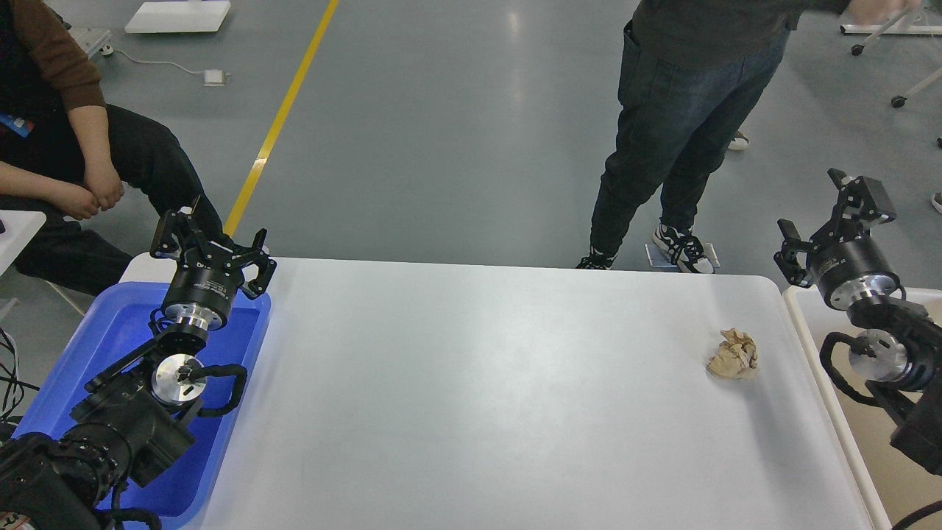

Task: Tidy desktop
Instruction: 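Move the right gripper down toward the crumpled beige paper ball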

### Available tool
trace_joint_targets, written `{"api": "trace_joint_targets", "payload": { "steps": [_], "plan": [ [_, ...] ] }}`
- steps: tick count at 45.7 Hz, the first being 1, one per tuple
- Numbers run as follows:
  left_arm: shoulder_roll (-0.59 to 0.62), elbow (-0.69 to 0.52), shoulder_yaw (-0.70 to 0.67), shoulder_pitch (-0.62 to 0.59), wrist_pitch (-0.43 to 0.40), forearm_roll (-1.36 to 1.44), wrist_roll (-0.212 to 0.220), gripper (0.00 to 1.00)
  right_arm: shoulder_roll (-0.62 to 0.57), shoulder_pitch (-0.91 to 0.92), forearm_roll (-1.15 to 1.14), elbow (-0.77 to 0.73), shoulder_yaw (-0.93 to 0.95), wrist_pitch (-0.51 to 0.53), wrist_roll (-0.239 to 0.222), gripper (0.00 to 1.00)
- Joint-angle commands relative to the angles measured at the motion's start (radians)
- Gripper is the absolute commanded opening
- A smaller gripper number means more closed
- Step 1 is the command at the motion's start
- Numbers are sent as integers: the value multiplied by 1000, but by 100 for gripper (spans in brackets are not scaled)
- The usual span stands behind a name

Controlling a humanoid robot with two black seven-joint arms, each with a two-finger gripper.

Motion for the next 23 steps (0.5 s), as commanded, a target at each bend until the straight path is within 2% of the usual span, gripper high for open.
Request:
{"api": "trace_joint_targets", "payload": {
  "steps": [1, 16, 23],
  "plan": [
    [0, 0, 0, 0, 0, 0, -1, 100, -36, 81, -142, 0, -158, 0, 0, 100],
    [0, 0, 0, 0, 0, 0, 0, 100, -88, 348, -614, 3, -681, -6, 0, 100],
    [0, 0, 0, 0, 0, 0, 0, 100, -86, 411, -855, 9, -939, -59, 0, 100]
  ]
}}
